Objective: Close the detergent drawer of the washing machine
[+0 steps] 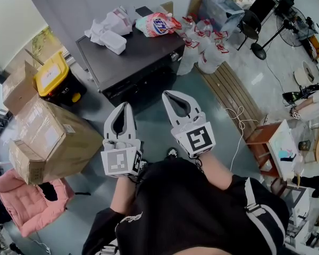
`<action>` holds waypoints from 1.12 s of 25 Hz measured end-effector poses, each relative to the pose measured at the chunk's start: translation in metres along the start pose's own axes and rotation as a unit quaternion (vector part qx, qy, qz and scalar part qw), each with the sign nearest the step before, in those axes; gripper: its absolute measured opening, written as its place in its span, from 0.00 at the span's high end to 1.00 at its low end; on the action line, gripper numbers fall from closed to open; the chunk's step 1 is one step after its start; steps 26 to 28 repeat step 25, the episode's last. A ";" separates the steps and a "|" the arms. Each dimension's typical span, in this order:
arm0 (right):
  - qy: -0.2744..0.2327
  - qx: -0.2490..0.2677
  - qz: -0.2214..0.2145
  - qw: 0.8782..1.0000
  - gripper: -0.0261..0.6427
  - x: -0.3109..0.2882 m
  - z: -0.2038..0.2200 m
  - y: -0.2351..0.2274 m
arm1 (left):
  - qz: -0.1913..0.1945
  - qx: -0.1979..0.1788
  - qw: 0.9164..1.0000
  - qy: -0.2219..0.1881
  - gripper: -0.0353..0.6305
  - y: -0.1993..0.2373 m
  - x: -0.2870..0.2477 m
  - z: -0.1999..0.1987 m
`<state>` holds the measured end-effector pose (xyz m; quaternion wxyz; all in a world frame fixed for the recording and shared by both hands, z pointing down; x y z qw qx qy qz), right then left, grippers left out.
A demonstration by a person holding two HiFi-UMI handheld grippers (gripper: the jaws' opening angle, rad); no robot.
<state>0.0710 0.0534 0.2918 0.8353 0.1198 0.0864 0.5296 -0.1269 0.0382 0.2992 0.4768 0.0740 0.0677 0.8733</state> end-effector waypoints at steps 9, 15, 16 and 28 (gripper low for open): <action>0.001 0.005 0.005 1.000 0.95 0.001 -0.001 -0.002 | 0.002 0.003 1.000 0.002 0.94 0.000 0.000 0.000; 0.006 0.000 0.007 1.000 0.95 0.001 0.000 -0.001 | 0.001 0.004 1.000 0.003 0.94 0.001 0.000 0.002; 0.005 0.000 0.008 1.000 0.95 0.001 0.000 -0.002 | 0.001 0.005 1.000 0.002 0.94 0.001 0.000 0.002; 0.008 -0.001 0.009 1.000 0.95 -0.001 0.001 -0.001 | 0.003 0.007 1.000 0.002 0.94 0.003 -0.002 0.003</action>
Point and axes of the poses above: the fingertips, and each gripper's own axes: x backward along the fingers, y to its left, z out of its underside, the point moved 9 cm from there along x, backward along the fingers, and after that the axes turned 8 degrees about x, right-handed, at the moved point
